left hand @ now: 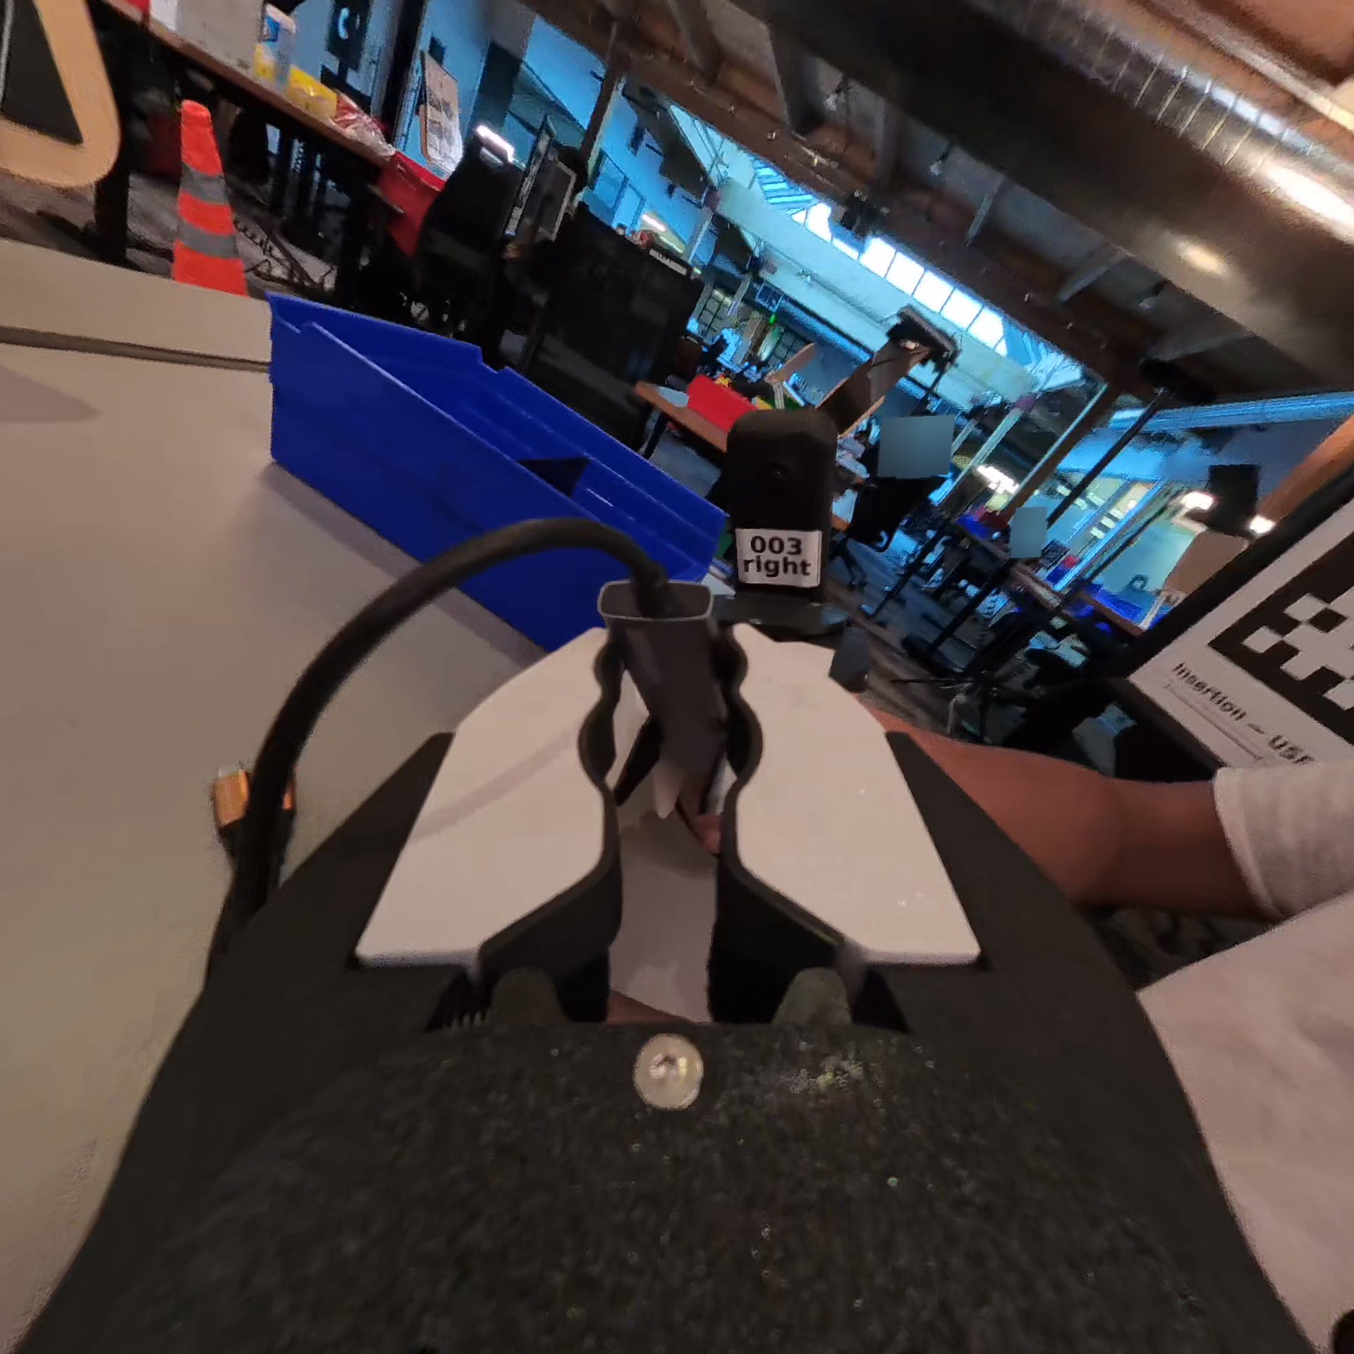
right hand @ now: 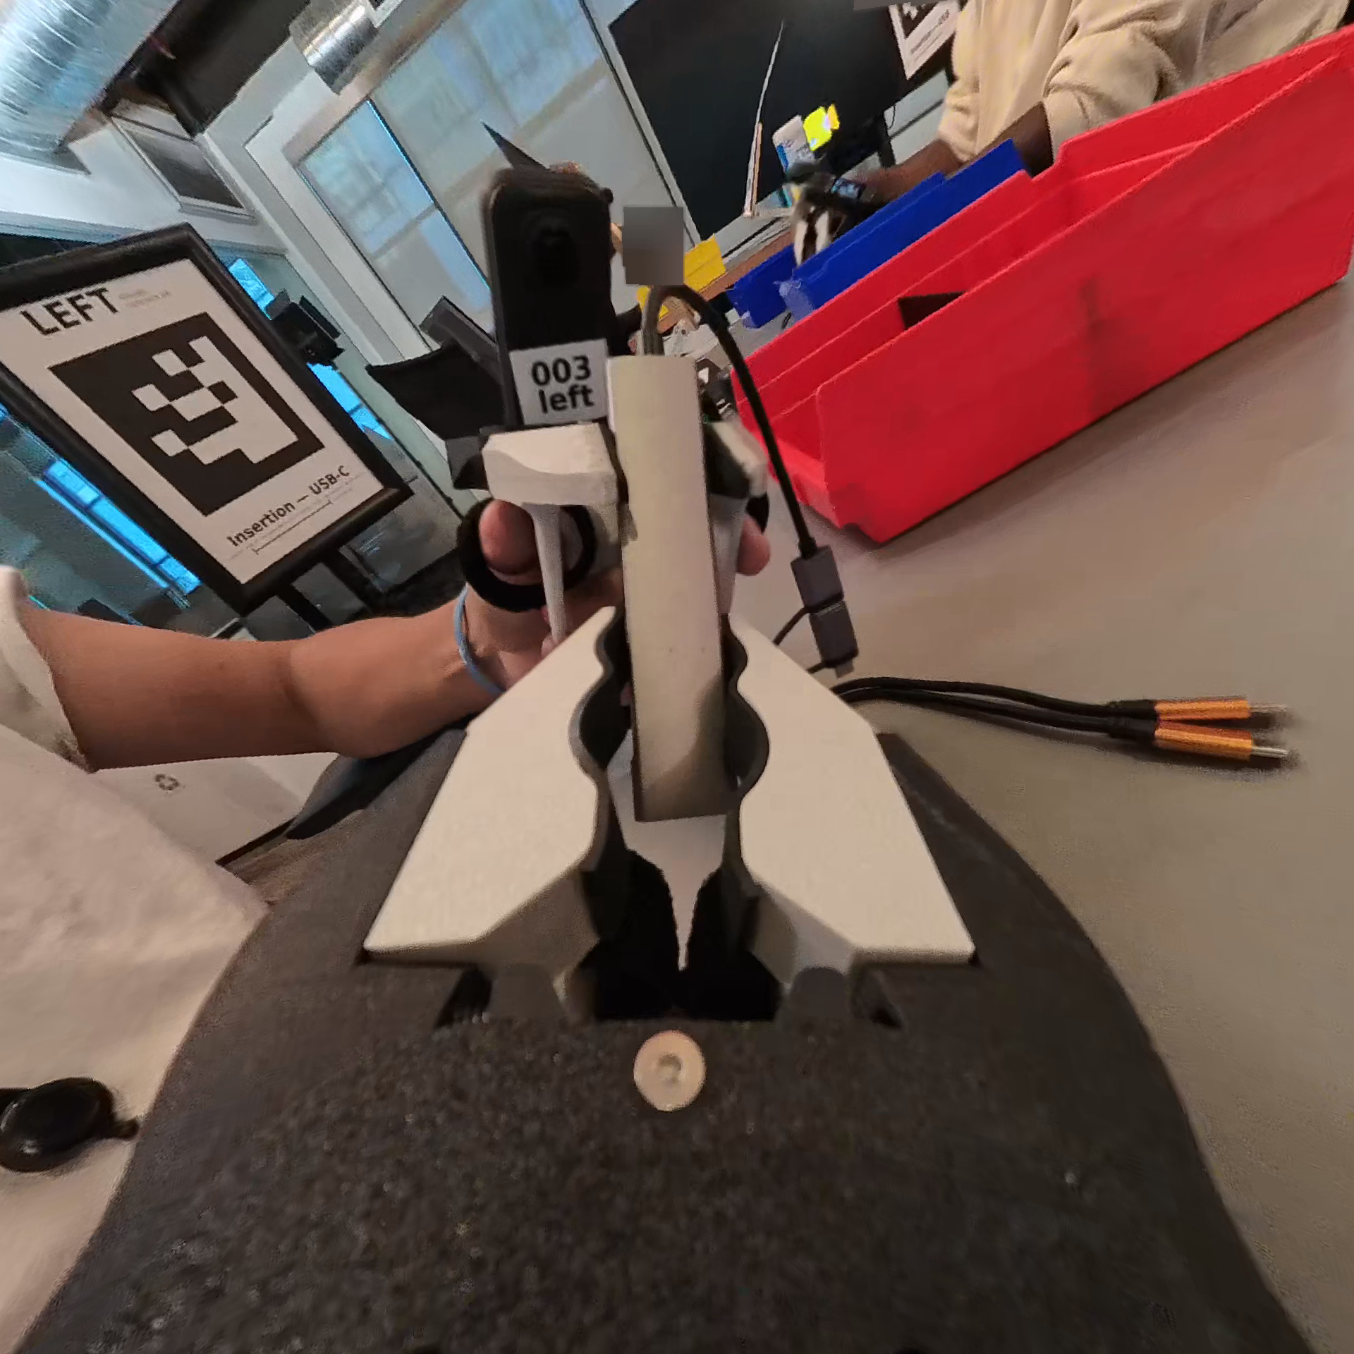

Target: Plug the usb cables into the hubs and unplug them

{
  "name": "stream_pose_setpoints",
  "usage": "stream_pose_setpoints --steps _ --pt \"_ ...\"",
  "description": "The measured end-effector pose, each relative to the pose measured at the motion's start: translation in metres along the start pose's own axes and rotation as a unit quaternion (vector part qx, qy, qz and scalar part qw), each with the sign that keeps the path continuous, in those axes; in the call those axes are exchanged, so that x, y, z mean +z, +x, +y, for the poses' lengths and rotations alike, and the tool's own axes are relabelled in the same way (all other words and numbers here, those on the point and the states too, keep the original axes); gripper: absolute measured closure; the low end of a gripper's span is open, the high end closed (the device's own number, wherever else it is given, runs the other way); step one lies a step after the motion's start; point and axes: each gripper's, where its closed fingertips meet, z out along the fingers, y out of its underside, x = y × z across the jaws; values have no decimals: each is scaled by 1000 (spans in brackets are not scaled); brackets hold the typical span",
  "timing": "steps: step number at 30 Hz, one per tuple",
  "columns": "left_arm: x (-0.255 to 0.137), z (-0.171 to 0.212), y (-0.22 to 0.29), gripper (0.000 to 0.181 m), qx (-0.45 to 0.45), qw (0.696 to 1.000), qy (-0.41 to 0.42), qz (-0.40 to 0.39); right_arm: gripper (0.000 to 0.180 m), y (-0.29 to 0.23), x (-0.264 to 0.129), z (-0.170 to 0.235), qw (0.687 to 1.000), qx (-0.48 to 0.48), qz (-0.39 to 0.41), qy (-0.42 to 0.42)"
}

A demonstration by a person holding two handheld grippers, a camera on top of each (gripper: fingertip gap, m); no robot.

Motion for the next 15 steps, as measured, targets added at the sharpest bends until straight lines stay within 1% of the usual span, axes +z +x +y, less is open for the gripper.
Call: stream_pose_setpoints --steps 3,5,6,9,12,15 --pt "-4 1 -3 157 -13 1000 6 1 159 -1 4 2 1000 16 -9 -3" --pt "-6 0 -3 157 -10 1000 11 -2 158 0 5 1 1000 5 4 -1" --pt "-8 -2 -5 157 -6 1000 19 -6 157 4 5 0 1000 -10 22 -3" --pt "-22 -17 -18 157 2 997 63 -43 143 21 -2 5 990 -88 104 -34" --pt "-41 -25 -40 157 22 990 86 -108 143 48 -14 11 959 -181 203 -80" --pt "-55 -24 -60 157 30 983 86 -157 143 76 -27 13 910 -260 298 -128"
